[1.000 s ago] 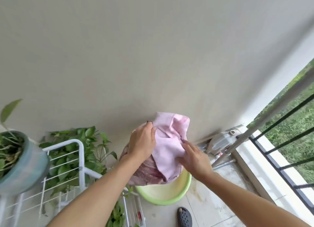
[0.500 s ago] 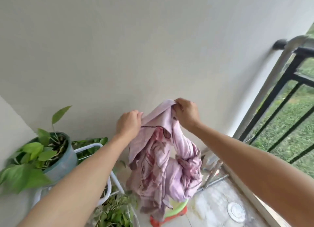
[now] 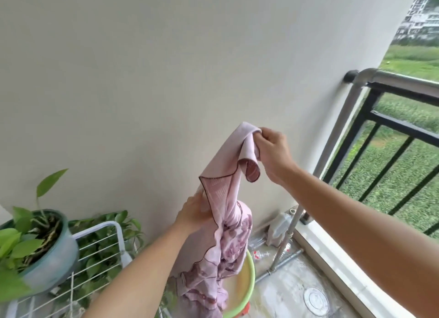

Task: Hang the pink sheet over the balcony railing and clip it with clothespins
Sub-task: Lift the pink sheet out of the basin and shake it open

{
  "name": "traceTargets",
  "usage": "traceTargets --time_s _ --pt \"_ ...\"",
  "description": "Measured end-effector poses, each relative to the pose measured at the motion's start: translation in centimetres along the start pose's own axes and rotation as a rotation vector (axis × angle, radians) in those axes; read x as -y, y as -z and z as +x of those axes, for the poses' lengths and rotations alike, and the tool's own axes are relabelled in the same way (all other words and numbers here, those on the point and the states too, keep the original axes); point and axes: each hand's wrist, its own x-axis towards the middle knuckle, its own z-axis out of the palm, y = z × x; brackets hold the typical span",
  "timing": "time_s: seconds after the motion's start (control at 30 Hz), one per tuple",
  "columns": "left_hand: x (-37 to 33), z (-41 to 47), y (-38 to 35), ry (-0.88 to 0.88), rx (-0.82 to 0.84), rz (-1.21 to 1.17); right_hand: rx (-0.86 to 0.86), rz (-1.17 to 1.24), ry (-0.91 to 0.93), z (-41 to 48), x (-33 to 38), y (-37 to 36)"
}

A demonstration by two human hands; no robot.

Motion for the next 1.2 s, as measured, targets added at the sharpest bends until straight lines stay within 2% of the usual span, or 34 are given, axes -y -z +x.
traceTargets --time_s 0.13,0.3,0.4,0.47,0.53,0.57,0.63,0.73,0.77,0.83,0.9,0.93,1.0,1.07,1.13,1.2 --pt "-3.5 0.1 0.2 -0.015 -0.056 -0.113 -0.018 0.223 -0.033 2.5 2.9 3.0" --pt "-5.0 2.9 -1.9 0.011 0.094 -0.322 -0.023 0.368 -0.096 4.4 4.3 5.9" --pt "-6.8 3.4 -2.6 0.001 -0.010 -0.187 -0.043 0.316 -0.046 5.8 3.6 7.0" --pt "-8.3 3.7 -1.0 -0.078 -0.131 -0.074 -0.101 -0.019 0.115 7.4 1.9 8.6" --pt "-9.6 4.2 1.6 -0.190 -0.226 0.084 -0.078 -0.451 0.276 8.6 -0.9 10.4" --pt "-10.5 4.5 2.9 -0.244 -0.250 0.183 -0.050 -0.641 0.294 9.1 -2.8 11.3" --pt "-12.8 4.3 5.7 -0.334 -0.283 0.357 0.059 -0.931 0.211 9.8 -6.7 12.6" --pt "-15.6 3.9 9.4 -0.423 -0.367 0.368 0.362 -1.209 0.006 9.6 -9.8 12.5" --pt "-16.3 3.9 10.6 -0.439 -0.381 0.354 0.425 -1.194 -0.015 9.7 -10.1 12.3" --pt "-17.5 3.8 12.9 -0.469 -0.373 0.311 0.518 -0.910 -0.058 9.2 -9.0 11.5" --pt "-19.1 3.3 15.0 -0.534 -0.373 0.260 0.564 -0.764 0.042 8.8 -7.3 9.7" --pt "-20.0 3.0 15.8 -0.578 -0.371 0.224 0.559 -0.799 0.124 8.6 -6.5 8.6" --pt "-21.2 2.2 16.7 -0.654 -0.357 0.112 0.466 -0.830 0.237 8.4 -6.0 6.5" --pt "-21.3 1.6 17.5 -0.682 -0.353 -0.053 0.248 -0.710 0.255 8.5 -5.6 4.9" --pt "-19.4 1.5 18.0 -0.661 -0.344 -0.236 0.081 -0.623 0.283 8.4 -5.0 4.0" --pt "-16.2 1.5 17.6 -0.558 -0.248 -0.402 0.002 -0.551 0.289 8.1 -4.1 3.8"
